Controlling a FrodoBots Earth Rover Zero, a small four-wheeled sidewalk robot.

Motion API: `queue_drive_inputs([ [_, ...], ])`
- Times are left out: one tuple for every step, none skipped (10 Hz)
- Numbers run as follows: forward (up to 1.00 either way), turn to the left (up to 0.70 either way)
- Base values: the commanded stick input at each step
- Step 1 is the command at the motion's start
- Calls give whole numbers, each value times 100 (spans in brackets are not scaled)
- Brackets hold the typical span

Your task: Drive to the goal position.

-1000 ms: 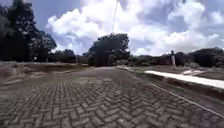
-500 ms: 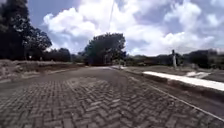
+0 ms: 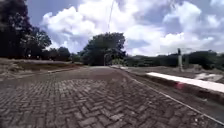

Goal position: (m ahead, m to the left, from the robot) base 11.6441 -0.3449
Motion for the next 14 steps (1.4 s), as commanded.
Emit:
queue_drive_inputs([
  [100,0],
  [100,0],
  [100,0],
  [100,0],
  [100,0],
  [100,0],
  [100,0],
  [100,0],
  [100,0],
  [100,0],
  [100,0],
  [100,0],
  [100,0],
  [100,0],
])
